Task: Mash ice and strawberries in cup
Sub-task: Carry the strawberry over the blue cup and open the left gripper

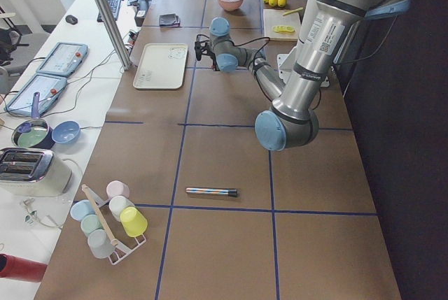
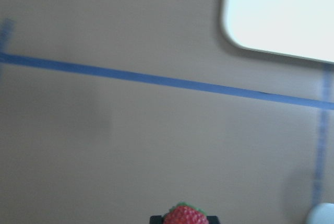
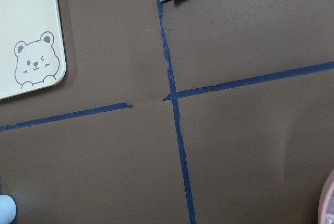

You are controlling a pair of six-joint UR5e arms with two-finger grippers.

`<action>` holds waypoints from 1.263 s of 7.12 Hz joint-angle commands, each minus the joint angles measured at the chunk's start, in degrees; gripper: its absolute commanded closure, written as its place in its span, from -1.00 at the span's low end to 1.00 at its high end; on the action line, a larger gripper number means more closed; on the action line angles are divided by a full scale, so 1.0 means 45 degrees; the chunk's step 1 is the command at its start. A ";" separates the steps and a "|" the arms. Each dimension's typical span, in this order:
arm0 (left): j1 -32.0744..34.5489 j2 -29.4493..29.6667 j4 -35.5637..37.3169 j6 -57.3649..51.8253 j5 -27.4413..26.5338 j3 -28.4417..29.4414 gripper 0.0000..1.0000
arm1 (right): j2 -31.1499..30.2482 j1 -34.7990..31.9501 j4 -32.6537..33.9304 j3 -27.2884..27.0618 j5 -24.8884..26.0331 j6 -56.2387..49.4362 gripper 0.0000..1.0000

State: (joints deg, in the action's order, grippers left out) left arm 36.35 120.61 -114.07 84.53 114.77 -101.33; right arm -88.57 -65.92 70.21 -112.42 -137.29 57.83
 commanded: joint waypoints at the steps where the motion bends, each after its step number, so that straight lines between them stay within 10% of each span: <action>1: -0.1314 0.1551 -0.0176 0.0708 -0.2192 0.0793 1.00 | -0.0025 0.0000 -0.0016 0.0002 0.0000 0.0000 -1.00; 4: -0.1846 0.2300 -0.1213 0.0669 -0.2828 0.2011 0.88 | 0.0014 0.0000 -0.0016 0.0080 0.0058 0.0000 -1.00; 7: -0.1846 0.2203 -0.1233 0.0631 -0.2828 0.1991 -0.36 | 0.0053 0.0000 -0.0036 0.0081 0.0059 0.0000 -1.00; 9: -0.1808 0.2183 -0.1233 0.0591 -0.2847 0.1972 -0.73 | 0.0053 0.0000 -0.0036 0.0100 0.0078 0.0000 -1.00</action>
State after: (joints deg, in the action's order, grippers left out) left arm 28.08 130.51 -119.61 87.29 101.98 -92.39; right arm -88.33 -65.92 70.06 -112.00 -136.99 57.83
